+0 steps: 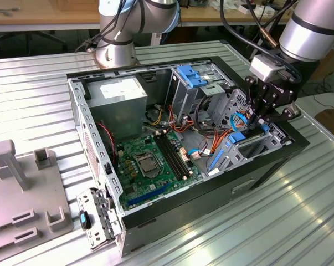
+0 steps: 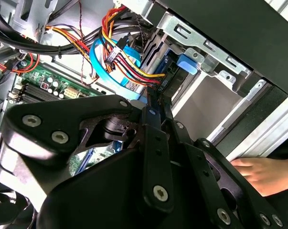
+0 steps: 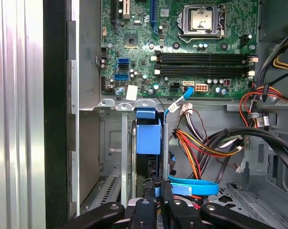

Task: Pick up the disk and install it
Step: 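Insert the second disk wire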

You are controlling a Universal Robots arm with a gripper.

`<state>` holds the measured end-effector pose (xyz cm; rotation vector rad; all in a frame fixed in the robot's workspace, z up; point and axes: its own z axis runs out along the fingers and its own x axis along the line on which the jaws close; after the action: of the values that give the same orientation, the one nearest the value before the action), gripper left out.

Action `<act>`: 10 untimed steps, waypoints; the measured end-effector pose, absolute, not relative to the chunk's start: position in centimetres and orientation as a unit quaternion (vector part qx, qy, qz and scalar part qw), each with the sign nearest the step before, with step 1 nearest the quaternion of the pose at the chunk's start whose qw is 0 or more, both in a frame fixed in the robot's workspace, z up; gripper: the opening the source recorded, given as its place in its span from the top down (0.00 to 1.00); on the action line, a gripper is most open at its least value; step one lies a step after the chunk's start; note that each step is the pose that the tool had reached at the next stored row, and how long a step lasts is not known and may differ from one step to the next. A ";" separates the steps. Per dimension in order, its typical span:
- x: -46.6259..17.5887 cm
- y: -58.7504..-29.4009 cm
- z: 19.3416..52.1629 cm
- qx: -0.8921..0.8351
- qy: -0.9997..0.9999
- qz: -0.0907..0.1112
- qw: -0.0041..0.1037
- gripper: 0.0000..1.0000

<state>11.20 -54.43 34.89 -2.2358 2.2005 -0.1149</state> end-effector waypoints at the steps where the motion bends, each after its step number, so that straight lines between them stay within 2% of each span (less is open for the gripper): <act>1: 11.2 -54.4 34.9 -0.712 0.701 -0.036 0.002 0.84; 10: 11.2 -54.9 34.9 -0.712 0.701 -0.030 0.008 0.84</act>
<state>11.20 -54.90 34.89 -2.2263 2.1924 -0.0942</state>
